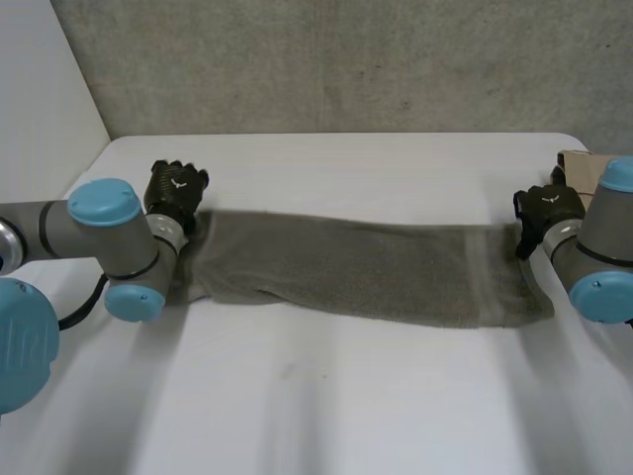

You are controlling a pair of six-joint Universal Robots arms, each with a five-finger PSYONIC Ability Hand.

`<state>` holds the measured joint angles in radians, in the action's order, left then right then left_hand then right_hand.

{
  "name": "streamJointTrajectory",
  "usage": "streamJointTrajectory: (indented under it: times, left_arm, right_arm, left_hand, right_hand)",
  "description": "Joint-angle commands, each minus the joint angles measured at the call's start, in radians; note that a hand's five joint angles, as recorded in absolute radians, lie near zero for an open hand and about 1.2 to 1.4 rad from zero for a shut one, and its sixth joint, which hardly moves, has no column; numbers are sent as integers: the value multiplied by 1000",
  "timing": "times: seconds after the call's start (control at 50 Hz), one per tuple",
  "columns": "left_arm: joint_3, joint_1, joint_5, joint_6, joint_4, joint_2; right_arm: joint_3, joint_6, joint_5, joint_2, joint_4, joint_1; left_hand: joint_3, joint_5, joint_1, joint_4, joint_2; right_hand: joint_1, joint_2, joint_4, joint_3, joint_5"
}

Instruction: Fold the laundry.

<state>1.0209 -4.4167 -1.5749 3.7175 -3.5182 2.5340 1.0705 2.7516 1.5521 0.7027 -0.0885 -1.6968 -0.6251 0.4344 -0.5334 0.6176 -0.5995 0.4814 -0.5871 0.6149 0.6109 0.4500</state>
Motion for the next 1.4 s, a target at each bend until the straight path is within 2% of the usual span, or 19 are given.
streamJointTrajectory:
  times: [0.02,0.2,0.36,0.48,0.6,0.78,0.8,0.84,0.86,0.94,1.06,1.18,1.24,1.32,1.34,1.4]
  left_arm:
    - [31,31,-11,-7,-42,-69]
    - [229,26,-27,-10,-38,-299]
    - [496,-21,-5,-22,-28,-532]
    - [634,-49,84,-91,-25,-590]
    - [673,-64,96,-116,-25,-587]
    - [683,-69,96,-116,-25,-575]
    - [685,-69,96,-117,-25,-575]
    - [686,-69,98,-117,-25,-575]
    - [689,-67,96,-117,-25,-575]
    - [693,-64,96,-117,-25,-575]
    - [694,-64,96,-114,-22,-592]
    - [705,-82,96,-116,5,-630]
    - [722,-99,99,-117,22,-644]
    - [738,-105,101,-117,30,-663]
    - [743,-107,101,-117,31,-667]
    - [757,-119,104,-117,33,-682]
  right_arm:
    - [-38,11,-9,76,4,5]
    - [114,-3,-27,337,13,11]
    - [426,-147,-139,559,162,35]
    - [606,-190,-170,574,139,51]
    - [720,-197,-205,551,-32,52]
    - [711,-211,-202,403,-180,51]
    - [706,-220,-199,394,-184,51]
    - [691,-250,-195,365,-191,51]
    - [687,-254,-193,360,-194,52]
    - [684,-265,-184,376,-206,71]
    - [700,-318,-171,457,-191,170]
    - [703,-560,-158,492,-195,308]
    - [686,-639,-156,497,-200,335]
    - [645,-664,-159,527,-204,261]
    - [616,-636,-161,540,-206,187]
    - [559,-574,-173,540,-206,65]
  left_hand:
    - [420,-404,329,-413,395]
    - [435,-419,343,-428,410]
    - [438,-422,346,-431,412]
    - [432,-416,340,-425,407]
    - [432,-416,340,-425,407]
    - [432,-416,340,-425,407]
    - [432,-416,340,-425,407]
    - [432,-416,340,-425,407]
    - [435,-419,343,-428,409]
    - [435,-419,343,-428,410]
    - [435,-419,343,-428,410]
    - [435,-419,343,-428,410]
    - [438,-422,346,-431,412]
    - [441,-425,349,-433,415]
    - [441,-425,349,-433,415]
    - [444,-428,352,-436,418]
  right_hand:
    - [-307,413,-440,-436,-450]
    - [-307,413,-440,-436,-450]
    - [-307,413,-440,-436,-450]
    - [-235,341,-369,-365,-378]
    - [-68,174,-201,-197,-211]
    - [117,-11,-16,-12,-26]
    - [184,-79,51,55,41]
    - [810,-704,676,680,667]
    - [914,-808,780,784,771]
    - [915,-809,781,785,772]
    - [915,-809,781,785,772]
    - [915,-809,781,785,772]
    - [915,-809,781,785,772]
    - [915,-809,781,785,772]
    - [915,-809,781,785,772]
    - [915,-809,781,785,772]
